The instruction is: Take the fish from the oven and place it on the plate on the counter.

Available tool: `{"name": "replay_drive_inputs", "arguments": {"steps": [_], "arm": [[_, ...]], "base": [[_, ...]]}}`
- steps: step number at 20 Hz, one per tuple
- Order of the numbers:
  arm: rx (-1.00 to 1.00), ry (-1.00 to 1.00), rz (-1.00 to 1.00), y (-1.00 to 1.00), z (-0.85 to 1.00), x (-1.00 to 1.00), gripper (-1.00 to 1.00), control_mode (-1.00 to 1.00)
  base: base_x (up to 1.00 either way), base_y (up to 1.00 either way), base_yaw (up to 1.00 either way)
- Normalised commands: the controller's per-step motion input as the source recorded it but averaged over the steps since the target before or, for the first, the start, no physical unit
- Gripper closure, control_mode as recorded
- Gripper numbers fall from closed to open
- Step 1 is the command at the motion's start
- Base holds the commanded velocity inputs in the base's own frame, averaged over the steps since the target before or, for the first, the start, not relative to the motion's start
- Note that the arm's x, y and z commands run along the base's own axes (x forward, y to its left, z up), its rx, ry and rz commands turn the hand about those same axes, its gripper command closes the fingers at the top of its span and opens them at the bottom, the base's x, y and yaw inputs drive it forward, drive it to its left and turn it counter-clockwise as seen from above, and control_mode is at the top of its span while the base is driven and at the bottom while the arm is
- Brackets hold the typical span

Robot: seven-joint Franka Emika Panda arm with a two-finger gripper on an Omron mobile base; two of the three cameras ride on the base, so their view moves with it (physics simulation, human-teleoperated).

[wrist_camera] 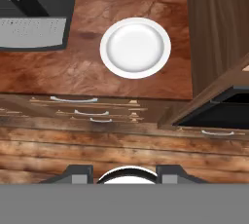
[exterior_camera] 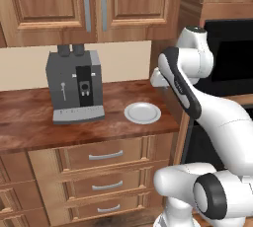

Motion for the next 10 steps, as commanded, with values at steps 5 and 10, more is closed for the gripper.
{"name": "replay_drive_inputs", "arguments": {"steps": [5, 10], "arm": [[0.07, 0.03, -0.1, -0.4, -0.16, -0.25, -1.0, -1.0], [0.27, 0.01, -0.16, -1.0, -0.29, -0.19, -1.0, -1.0]], "base": [[0.0, 0.0, 0.0], [0.0, 0.0, 0.0]]}}
